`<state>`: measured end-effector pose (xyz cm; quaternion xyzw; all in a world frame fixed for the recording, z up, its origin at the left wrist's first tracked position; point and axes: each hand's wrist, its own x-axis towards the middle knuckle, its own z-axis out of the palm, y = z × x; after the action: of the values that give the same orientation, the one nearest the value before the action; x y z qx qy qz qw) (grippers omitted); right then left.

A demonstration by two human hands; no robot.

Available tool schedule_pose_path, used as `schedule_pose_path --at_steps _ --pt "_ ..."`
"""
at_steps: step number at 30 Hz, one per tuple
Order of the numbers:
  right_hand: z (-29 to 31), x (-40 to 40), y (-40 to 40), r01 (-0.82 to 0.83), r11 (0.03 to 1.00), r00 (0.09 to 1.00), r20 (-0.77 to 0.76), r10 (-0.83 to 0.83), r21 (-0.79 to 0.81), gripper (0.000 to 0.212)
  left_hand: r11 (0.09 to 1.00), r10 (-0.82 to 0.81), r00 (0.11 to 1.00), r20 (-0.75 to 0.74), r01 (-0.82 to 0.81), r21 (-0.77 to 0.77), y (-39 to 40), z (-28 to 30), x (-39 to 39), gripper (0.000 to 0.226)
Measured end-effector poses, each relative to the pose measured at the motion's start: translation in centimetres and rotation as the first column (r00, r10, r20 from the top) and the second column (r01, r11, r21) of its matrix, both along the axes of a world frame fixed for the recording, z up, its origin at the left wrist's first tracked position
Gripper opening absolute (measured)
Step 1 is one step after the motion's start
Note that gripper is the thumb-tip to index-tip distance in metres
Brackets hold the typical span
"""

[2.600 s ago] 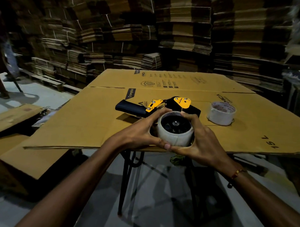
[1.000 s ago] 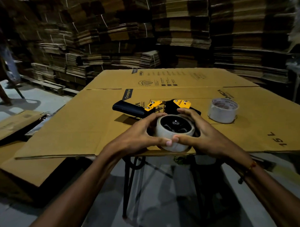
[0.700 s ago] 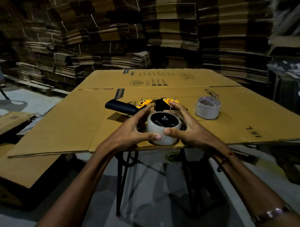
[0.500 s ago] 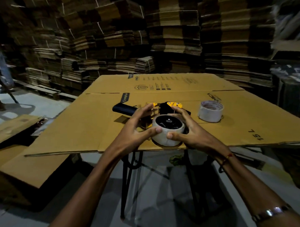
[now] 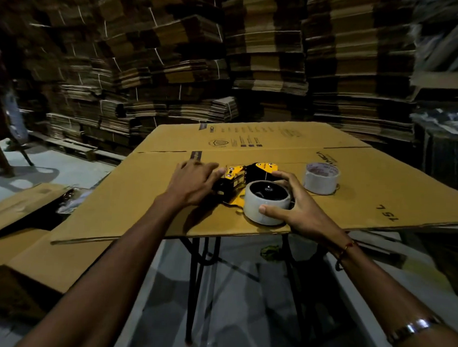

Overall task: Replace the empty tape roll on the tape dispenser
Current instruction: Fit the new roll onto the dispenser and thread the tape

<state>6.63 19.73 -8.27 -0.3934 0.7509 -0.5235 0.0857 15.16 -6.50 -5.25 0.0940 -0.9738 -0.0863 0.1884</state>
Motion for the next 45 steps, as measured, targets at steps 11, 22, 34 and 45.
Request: schedule_pose_path --at_steps 11,22,34,45 --pt "1.0 -3.4 2.1 0.158 0.987 0.987 0.008 -0.159 0.034 0.084 0.995 -0.093 0.982 0.166 0.095 -0.008 4.1 0.6 3.5 0.058" --pt "2.0 -8.4 1.6 0.124 0.988 0.991 -0.057 -0.119 0.093 0.093 0.74 -0.057 0.996 0.063 0.0 0.673 12.5 0.5 2.9 0.04" --pt "3.2 -10.4 -1.4 -0.009 0.977 0.999 -0.034 0.017 0.211 0.082 0.635 0.011 1.0 -0.01 0.001 0.772 18.1 -2.3 -0.1 0.076" --pt "4.8 -11.3 -1.1 -0.204 0.941 0.965 0.216 0.147 0.272 0.08 0.904 0.051 0.913 -0.404 0.129 0.407 14.9 -1.6 1.5 0.022"
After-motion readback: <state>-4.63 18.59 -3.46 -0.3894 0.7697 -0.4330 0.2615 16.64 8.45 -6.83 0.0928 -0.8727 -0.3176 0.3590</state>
